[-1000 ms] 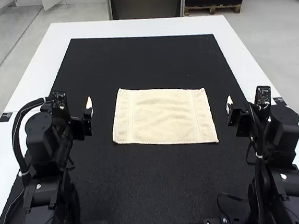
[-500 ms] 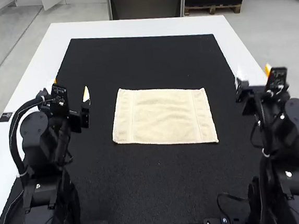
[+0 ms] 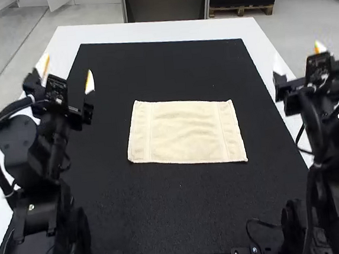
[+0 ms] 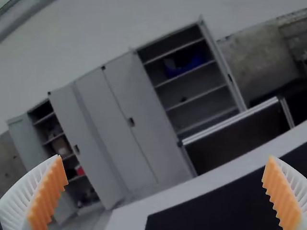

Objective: Fold the towel.

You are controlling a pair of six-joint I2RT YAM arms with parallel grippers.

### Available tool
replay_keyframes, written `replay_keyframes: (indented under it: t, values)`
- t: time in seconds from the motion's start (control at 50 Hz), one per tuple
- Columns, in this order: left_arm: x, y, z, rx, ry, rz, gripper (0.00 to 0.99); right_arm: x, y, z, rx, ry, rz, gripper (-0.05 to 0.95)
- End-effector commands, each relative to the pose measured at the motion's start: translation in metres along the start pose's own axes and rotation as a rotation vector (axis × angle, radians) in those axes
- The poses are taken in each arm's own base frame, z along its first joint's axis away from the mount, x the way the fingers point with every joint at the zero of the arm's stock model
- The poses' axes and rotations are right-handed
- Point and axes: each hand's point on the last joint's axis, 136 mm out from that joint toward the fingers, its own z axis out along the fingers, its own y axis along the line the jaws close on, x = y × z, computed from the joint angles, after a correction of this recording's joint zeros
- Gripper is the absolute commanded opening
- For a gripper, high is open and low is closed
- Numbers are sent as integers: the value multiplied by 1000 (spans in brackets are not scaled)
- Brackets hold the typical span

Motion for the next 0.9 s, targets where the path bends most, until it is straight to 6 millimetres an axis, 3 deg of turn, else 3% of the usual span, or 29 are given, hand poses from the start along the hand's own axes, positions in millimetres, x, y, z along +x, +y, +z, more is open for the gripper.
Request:
replay_keyframes:
  t: [0.0, 0.08, 0.2, 0.28, 0.42, 0.56, 0.68, 0.8, 0.88]
  values:
    - [-18, 23, 3, -73, 9, -26, 959, -44, -25, 11, 56, -41, -24, 866]
    - [-28, 35, 7, -102, 8, -87, 959, -63, -37, 25, 69, -39, 34, 892]
    - [-76, 64, 20, -155, -40, -124, 959, -85, -54, 47, 95, -39, 81, 897]
    - [-81, 78, 42, -156, 32, -222, 959, -101, -67, 61, 123, -42, 101, 898]
    - [-65, 96, 85, -168, 169, -328, 959, -104, -84, 97, 140, 46, 213, 900]
    - [-41, 98, 118, -150, 301, -455, 959, -64, -87, 131, 147, 269, 337, 907]
    - [-17, 94, 136, -141, 391, -524, 959, -34, -84, 146, 150, 397, 381, 907]
    - [8, 85, 144, -121, 481, -551, 957, -26, -83, 149, 150, 446, 380, 907]
    - [11, 72, 149, -70, 498, -564, 957, -30, -85, 154, 148, 451, 373, 907]
